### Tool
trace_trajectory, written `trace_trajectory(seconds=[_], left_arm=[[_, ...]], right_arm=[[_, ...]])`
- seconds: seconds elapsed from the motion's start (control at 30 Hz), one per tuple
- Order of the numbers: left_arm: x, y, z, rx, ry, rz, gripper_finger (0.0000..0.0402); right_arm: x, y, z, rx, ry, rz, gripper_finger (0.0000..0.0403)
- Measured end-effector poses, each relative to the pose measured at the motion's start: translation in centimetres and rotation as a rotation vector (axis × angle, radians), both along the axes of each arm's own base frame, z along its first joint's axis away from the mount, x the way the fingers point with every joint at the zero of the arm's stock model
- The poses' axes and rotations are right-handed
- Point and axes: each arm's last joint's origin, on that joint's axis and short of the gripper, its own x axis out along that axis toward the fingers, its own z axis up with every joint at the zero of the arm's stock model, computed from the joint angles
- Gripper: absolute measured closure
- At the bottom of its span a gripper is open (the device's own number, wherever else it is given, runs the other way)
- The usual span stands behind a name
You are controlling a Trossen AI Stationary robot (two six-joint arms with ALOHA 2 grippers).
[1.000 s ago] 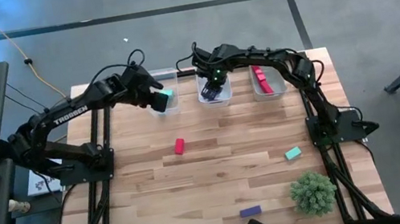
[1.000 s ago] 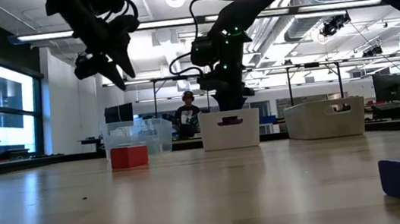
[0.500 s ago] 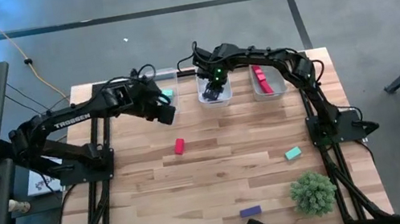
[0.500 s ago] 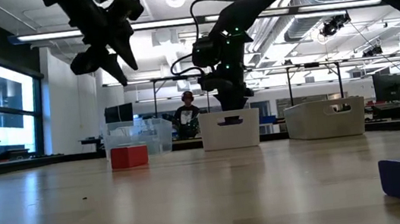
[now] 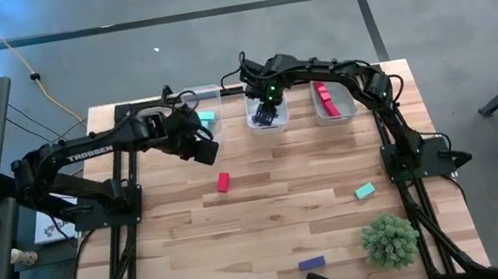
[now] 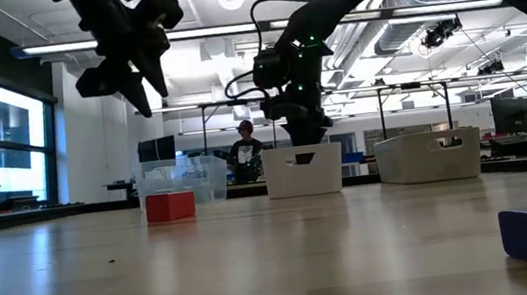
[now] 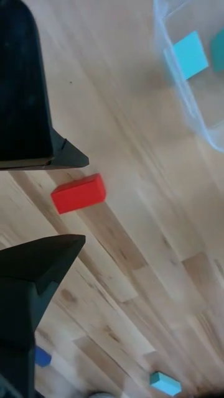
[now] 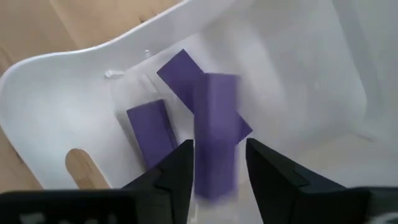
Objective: Sort & place blocks by color
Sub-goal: Put the violet block into the white bin, then put the red block into the gray bin
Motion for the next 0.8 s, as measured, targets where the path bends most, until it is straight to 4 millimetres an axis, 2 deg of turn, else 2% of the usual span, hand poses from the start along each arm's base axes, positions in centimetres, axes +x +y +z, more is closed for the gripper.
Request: trace_trajectory(seconds=[0.23,0.5,0.63,0.8], left_arm=[[0.1,-0.3,0.0,0.029,0.014,-0.028,0.0302],[0.2,-0.8,-0.1,-0.001,0.014,-0.001,0.0302],[-0.3,-1.1,-0.3,-0.066,0.059,-0.002,0.0296],[-0.9,-1.2,-0.6,-0.108,0.123,0.073,0.0267]], right_arm=[[0.1,-0.1,0.0,-0.008,-0.008,0.012,0.0241],[0.0,0.0,0.1,0.000,0.004,0.013,0.0238],[0.1,-0.1,1.0,-0.005,-0.006,0.022,0.0238],[0.5,-0.3,3.0,-0.028,-0.042,0.029,0.0237]])
